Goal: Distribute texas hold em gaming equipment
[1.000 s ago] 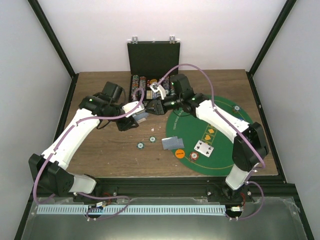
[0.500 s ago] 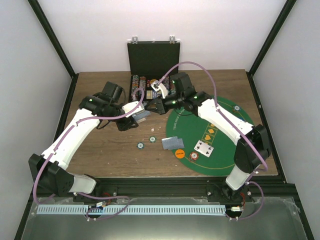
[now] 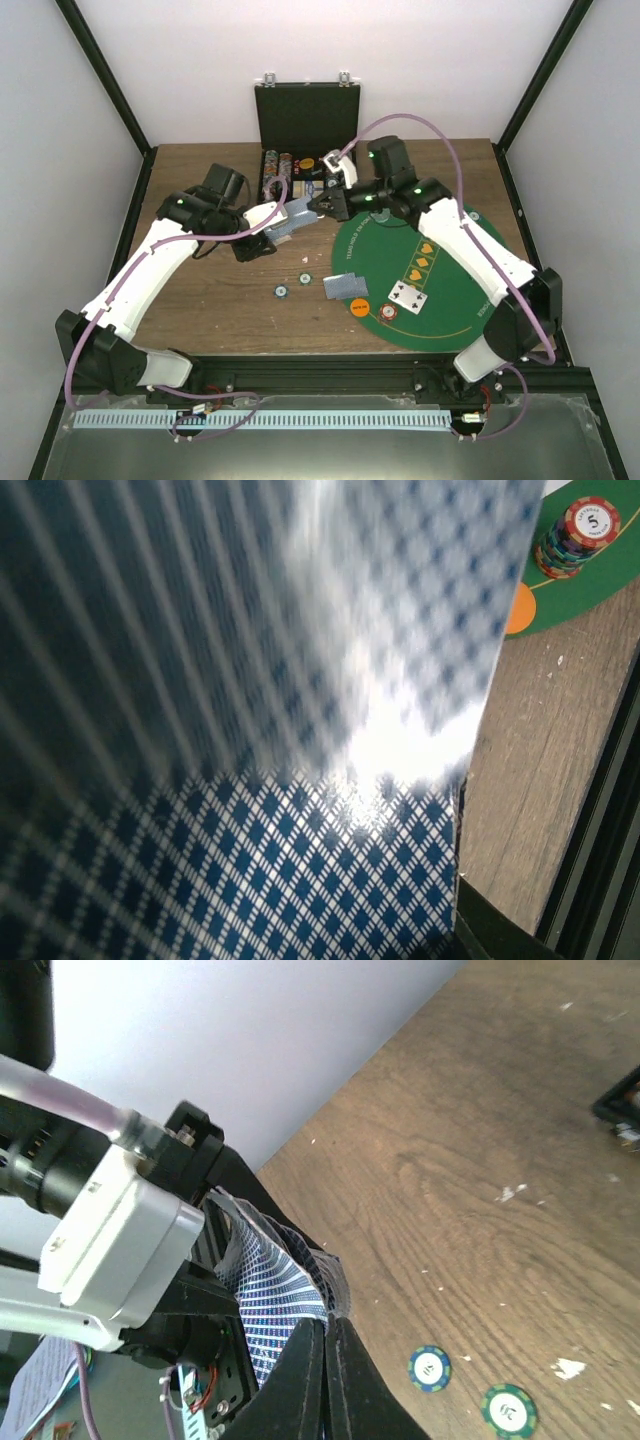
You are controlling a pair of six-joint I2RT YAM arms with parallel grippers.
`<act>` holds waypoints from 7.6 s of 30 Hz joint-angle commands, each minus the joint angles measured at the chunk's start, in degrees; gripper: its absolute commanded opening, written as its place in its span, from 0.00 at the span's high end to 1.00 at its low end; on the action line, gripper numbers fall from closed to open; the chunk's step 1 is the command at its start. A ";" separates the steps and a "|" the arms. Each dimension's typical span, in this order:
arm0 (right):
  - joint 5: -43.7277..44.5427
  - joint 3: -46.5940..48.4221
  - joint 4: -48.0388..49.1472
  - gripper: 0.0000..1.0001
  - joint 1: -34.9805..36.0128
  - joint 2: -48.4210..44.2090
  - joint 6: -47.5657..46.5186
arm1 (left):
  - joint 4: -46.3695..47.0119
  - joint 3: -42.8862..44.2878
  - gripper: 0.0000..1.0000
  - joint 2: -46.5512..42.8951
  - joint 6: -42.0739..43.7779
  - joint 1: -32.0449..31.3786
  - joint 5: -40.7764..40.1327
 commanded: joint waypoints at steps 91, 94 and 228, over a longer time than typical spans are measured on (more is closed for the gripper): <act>61.03 1.47 -43.50 0.99 -10.36 29.87 50.90 | 1.92 -1.20 0.61 -0.63 -0.49 0.27 -2.29; 61.36 1.11 -43.74 0.99 -10.25 29.98 51.11 | 1.92 -1.07 0.61 -0.54 -0.47 0.27 -2.25; -9.62 -6.40 17.42 0.03 0.77 -4.02 8.25 | -6.78 5.60 0.59 -1.36 2.47 0.28 7.84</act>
